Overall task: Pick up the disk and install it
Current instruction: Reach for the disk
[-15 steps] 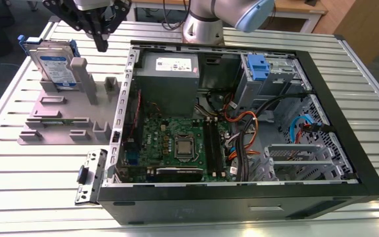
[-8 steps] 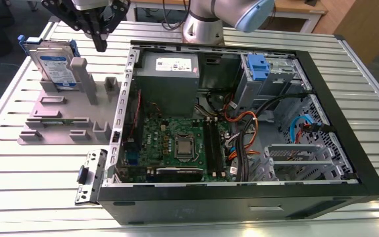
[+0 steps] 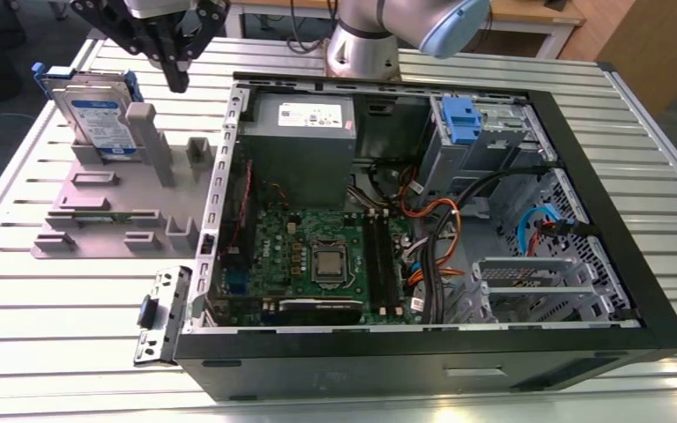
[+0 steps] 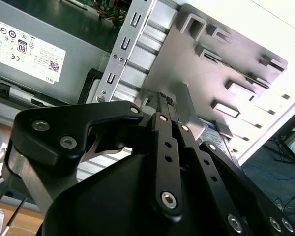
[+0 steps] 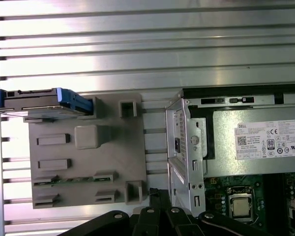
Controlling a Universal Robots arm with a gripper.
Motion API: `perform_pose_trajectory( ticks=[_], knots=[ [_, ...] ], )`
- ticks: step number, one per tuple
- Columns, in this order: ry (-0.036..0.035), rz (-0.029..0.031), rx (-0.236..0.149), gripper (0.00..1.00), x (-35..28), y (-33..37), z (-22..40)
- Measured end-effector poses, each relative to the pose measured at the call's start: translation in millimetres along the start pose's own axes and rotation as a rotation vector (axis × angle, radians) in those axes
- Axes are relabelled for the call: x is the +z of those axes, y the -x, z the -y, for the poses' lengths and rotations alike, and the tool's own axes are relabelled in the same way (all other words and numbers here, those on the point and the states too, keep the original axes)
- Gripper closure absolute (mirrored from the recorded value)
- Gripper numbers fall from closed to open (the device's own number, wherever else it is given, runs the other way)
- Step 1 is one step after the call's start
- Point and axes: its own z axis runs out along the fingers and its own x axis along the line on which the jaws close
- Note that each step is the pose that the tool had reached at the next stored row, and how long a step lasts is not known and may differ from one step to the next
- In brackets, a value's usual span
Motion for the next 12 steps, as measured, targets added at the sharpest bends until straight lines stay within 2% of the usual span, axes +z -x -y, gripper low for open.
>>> perform_pose_trajectory(
  ticks=[12],
  knots=[
    [0.0000,0.0000,0.000,0.90,0.0,-3.8,0.3]
  ],
)
